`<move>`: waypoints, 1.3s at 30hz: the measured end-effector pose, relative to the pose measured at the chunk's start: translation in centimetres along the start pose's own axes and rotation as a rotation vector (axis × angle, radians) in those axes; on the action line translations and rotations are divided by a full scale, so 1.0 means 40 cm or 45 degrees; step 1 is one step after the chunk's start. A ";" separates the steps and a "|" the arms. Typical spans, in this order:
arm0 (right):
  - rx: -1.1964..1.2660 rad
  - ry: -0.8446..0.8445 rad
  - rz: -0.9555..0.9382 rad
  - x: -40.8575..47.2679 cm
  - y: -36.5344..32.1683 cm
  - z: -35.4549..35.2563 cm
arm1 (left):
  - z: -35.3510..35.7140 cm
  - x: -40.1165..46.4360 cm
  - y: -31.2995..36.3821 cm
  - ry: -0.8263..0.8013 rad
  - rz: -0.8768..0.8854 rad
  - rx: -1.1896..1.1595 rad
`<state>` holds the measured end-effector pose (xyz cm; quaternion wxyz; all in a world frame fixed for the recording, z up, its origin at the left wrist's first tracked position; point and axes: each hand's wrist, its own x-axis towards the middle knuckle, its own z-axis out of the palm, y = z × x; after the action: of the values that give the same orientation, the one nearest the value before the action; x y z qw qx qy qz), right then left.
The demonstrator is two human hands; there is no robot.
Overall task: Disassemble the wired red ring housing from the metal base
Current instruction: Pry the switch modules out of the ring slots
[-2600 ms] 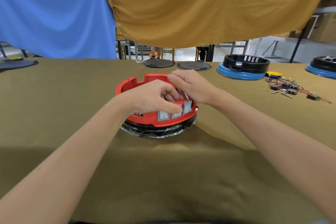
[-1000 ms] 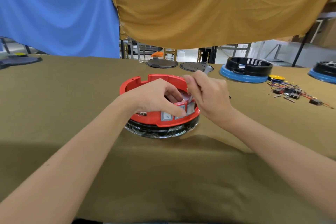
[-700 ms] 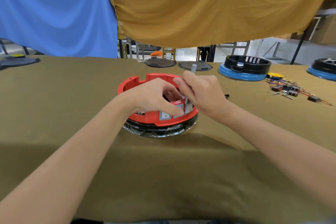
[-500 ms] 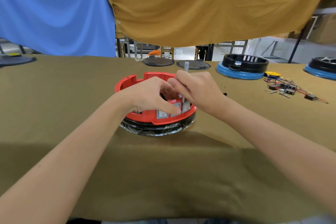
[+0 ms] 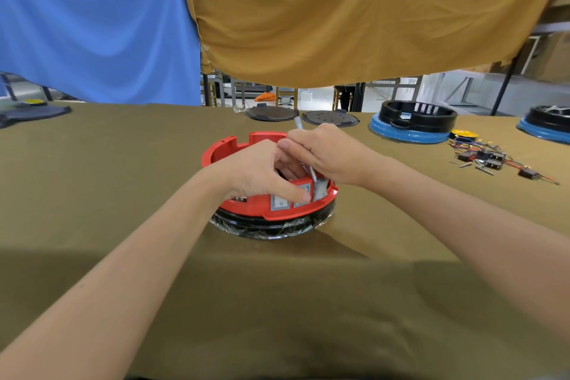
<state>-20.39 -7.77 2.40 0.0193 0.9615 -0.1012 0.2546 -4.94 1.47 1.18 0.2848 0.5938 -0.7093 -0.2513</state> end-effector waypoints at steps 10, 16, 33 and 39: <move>-0.219 0.614 -0.209 -0.067 -0.019 0.044 | 0.000 -0.001 0.009 -0.010 -0.012 0.026; -0.240 0.703 -0.193 -0.076 -0.019 0.039 | 0.002 -0.003 0.014 -0.019 -0.049 0.043; -0.346 0.698 -0.301 -0.077 -0.023 0.050 | 0.003 -0.003 0.017 -0.044 0.074 -0.038; -0.296 0.459 -0.237 -0.059 -0.030 0.028 | 0.001 -0.007 0.017 -0.046 0.065 -0.061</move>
<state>-21.60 -6.26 0.29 0.1710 0.8970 -0.0355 0.4062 -5.41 1.86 1.59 0.2924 0.5637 -0.7231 -0.2718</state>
